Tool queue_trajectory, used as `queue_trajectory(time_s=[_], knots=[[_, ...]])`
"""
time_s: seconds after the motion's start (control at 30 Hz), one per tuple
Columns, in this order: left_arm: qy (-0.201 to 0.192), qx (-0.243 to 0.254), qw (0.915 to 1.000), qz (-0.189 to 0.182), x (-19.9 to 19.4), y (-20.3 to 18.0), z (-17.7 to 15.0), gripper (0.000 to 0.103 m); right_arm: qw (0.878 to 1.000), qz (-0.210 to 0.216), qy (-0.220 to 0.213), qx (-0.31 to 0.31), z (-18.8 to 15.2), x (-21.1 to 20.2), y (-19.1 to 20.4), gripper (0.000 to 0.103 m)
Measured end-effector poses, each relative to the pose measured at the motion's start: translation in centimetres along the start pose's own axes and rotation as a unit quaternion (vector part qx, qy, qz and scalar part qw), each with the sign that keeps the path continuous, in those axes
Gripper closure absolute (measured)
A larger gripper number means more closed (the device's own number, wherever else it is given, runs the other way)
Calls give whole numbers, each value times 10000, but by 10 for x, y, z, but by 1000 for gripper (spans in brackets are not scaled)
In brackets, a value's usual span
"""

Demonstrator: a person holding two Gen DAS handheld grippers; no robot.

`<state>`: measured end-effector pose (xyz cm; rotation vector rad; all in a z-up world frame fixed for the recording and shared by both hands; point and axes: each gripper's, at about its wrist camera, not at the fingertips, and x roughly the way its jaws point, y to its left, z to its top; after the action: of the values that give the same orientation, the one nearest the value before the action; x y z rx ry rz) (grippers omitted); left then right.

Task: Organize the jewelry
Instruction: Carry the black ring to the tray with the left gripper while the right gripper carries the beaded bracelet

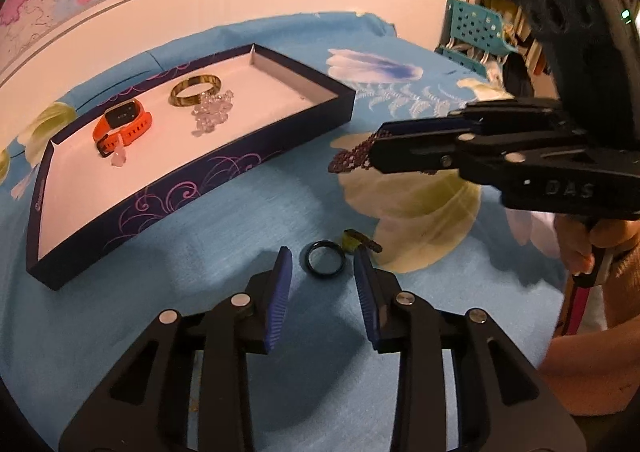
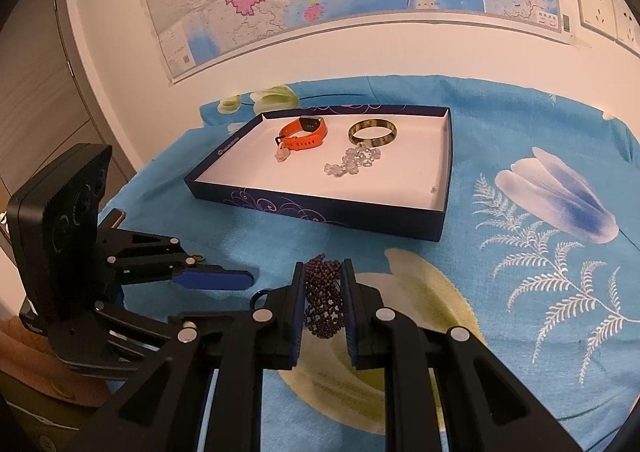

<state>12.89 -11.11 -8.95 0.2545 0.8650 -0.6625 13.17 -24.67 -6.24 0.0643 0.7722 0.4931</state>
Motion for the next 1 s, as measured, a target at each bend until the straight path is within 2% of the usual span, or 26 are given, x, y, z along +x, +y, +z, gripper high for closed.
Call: queue_trajectory(time_s=[0.13, 0.33, 0.57, 0.7, 1.0], knots=[[10, -29, 10000, 33, 3, 2, 1, 81, 10000, 6, -17, 29, 0, 0, -2, 87], [-75, -170, 9998, 9, -3, 7, 0, 81, 9999, 66, -116, 4, 7, -2, -2, 87], [-426, -329, 9985, 94, -28, 19, 8, 81, 9994, 124, -285, -157, 22, -6, 4, 87], [-663, -452, 9966, 198, -44, 34, 17, 81, 9990, 160, -353, -240, 35, -2, 6, 87], [-821, -749, 9924, 531, -49, 76, 35, 81, 9984, 287, -343, -346, 62, 19, 6, 87]])
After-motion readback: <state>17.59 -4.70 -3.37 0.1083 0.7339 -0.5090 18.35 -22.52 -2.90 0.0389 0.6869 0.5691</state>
